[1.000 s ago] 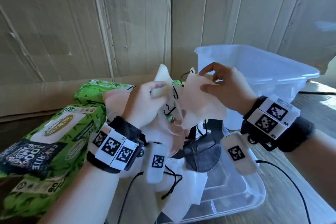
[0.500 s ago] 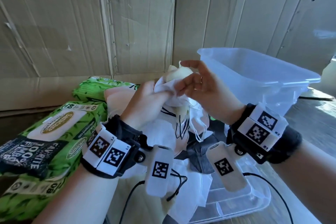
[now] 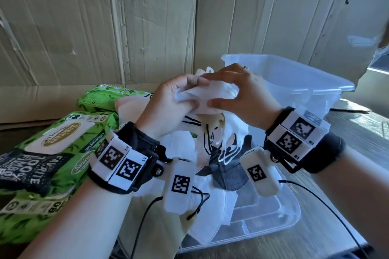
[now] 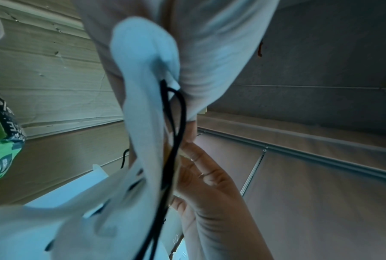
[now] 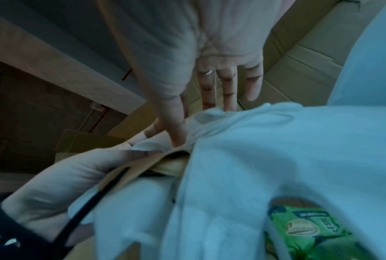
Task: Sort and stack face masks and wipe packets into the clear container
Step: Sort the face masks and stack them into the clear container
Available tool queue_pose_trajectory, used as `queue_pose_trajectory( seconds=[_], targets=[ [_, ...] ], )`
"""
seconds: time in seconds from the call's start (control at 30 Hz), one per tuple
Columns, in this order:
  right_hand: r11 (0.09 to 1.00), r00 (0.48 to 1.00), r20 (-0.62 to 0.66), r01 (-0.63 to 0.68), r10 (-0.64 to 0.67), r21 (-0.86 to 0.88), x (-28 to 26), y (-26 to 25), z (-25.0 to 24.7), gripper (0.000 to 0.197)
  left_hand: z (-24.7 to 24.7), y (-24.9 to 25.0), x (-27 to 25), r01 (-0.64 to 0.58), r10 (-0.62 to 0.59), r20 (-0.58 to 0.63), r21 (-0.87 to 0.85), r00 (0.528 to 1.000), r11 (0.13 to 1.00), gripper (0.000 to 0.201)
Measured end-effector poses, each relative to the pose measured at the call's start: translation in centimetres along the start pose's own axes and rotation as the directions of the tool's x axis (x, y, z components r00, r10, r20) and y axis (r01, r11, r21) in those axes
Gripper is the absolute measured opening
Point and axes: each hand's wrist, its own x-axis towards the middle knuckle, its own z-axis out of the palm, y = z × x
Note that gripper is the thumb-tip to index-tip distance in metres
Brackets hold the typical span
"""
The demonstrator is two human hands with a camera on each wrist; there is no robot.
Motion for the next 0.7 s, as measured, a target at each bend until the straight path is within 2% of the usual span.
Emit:
queue_pose_trajectory(
  seconds=[0.13,0.23,0.33,0.4,0.47,0.53,0.63,0.7],
  targets=[
    [0.999,0.998,-0.066,0.01,-0.012,-0.038,-0.5,0.1,-0.1,0.034,0.3,-0.4,0.2,0.052,-0.052,0.01,-0.028,0.999,0.998,0.043],
    [1.0,0.991,-0.129,-0.022,0.024,0.015,-0.8,0.4,-0.5,0.017,0.5,-0.4,0.0,0.086,-0.087,-0.006,-0.061,0.996,0.994,0.039],
    [0.996,0.994,-0.087,-0.06,0.065,0.058,-0.9,0.8,-1.1,0.009,0.6,-0.2,-0.1,0.097,-0.102,-0.053,-0.09,0.993,0.991,0.032],
    [0.989,0.994,-0.05,-0.091,0.097,0.116,-0.7,1.1,-1.5,0.011,0.6,0.0,-0.1,0.132,-0.144,-0.086,-0.131,0.986,0.982,0.019],
    [0.977,0.99,-0.047,-0.123,0.133,0.176,-0.4,1.6,-1.7,0.025,0.5,-0.1,0.0,0.166,-0.189,-0.126,-0.178,0.974,0.97,0.012],
    [0.966,0.981,-0.086,-0.155,0.175,0.205,0.1,2.0,-1.8,0.033,0.4,-0.2,0.2,0.184,-0.214,-0.141,-0.198,0.967,0.963,0.022],
    [0.932,0.952,-0.165,-0.201,0.258,0.3,1.0,2.6,-1.9,0.031,0.3,-0.2,0.3,0.234,-0.273,-0.13,-0.256,0.953,0.938,0.043],
    [0.923,0.942,-0.211,-0.18,0.262,0.341,1.3,2.6,-1.7,0.031,0.3,0.1,0.1,0.266,-0.307,-0.106,-0.292,0.946,0.919,0.055]
  ],
)
